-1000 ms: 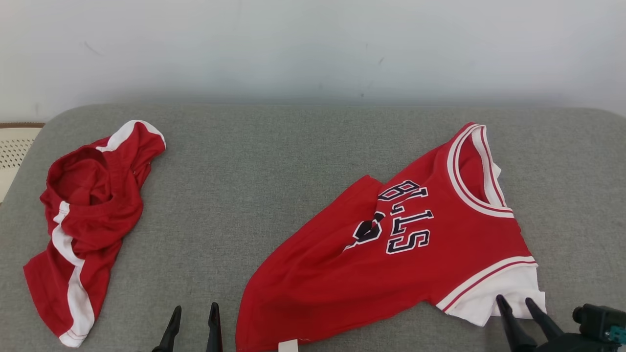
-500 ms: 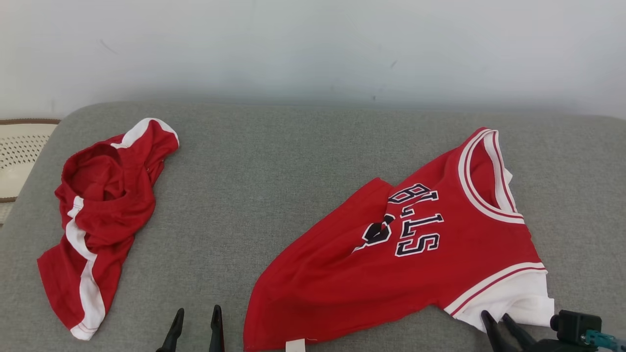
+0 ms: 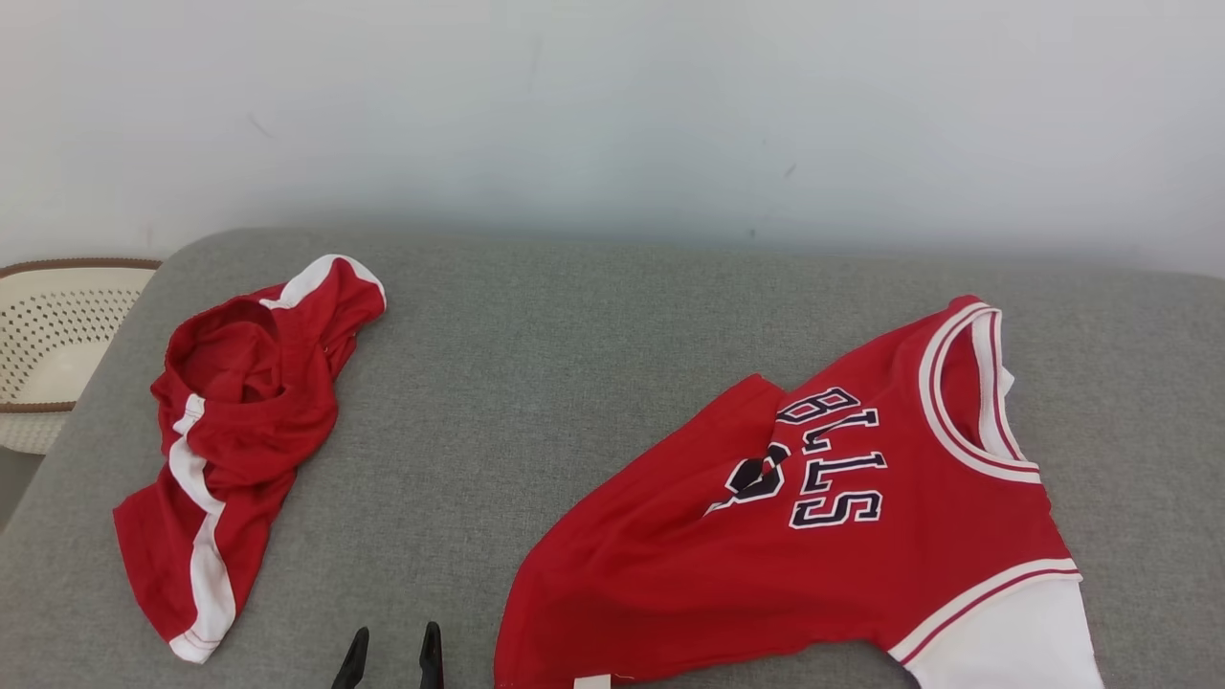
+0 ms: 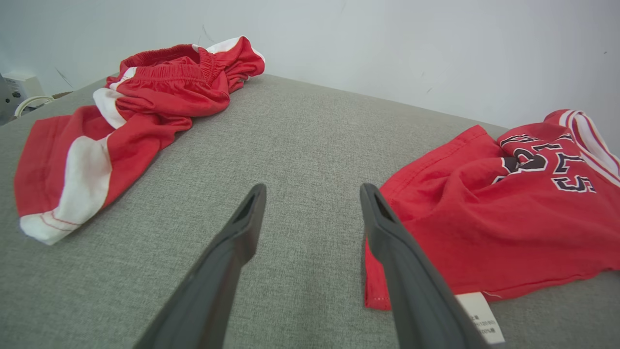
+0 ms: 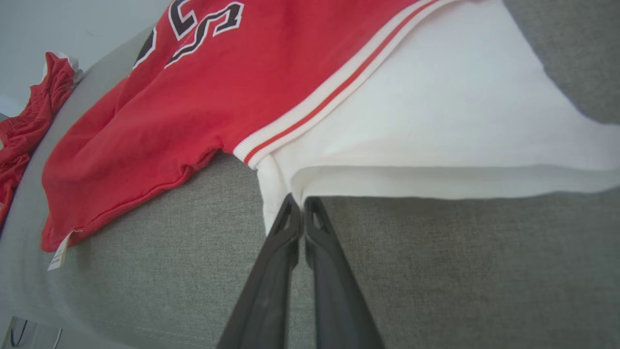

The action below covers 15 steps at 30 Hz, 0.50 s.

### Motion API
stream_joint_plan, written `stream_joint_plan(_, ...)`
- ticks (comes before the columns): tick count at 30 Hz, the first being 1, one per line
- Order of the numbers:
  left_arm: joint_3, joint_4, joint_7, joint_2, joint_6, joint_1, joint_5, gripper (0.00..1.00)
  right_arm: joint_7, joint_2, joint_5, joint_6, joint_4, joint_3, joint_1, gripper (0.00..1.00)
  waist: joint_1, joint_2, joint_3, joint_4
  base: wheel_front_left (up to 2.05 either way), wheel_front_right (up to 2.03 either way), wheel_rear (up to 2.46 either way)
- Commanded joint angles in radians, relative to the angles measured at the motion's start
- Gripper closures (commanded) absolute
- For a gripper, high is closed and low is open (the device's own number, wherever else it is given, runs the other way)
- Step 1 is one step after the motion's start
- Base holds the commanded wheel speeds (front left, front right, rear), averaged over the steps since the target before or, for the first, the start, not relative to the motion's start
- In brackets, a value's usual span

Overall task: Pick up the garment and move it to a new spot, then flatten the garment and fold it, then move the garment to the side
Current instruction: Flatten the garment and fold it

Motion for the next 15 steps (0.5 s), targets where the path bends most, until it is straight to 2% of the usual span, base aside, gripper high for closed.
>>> stream_joint_plan(1,0.001,-0.001,-0.001,0.000,0.000,0.010,0.000,0.00,0.017,0.013,-0.008,0.000,-0.014,-0.012,0.030,0.00,0.0001,0.0000,-0.002,-0.003,0.00,0.00,0.00)
stream_joint_plan(7,0.008,-0.008,-0.001,0.000,0.002,0.019,-0.002,0.00,0.052,0.044,-0.038,0.000,-0.095,-0.084,0.094,0.00,0.0001,0.0000,-0.002,-0.014,0.00,0.00,0.00)
stream_joint_plan(15,0.020,-0.017,-0.001,0.000,0.005,0.025,0.012,0.00,-0.046,0.051,-0.118,0.000,-0.199,-0.121,0.060,0.00,0.0001,0.0000,-0.001,-0.023,0.00,0.00,0.00)
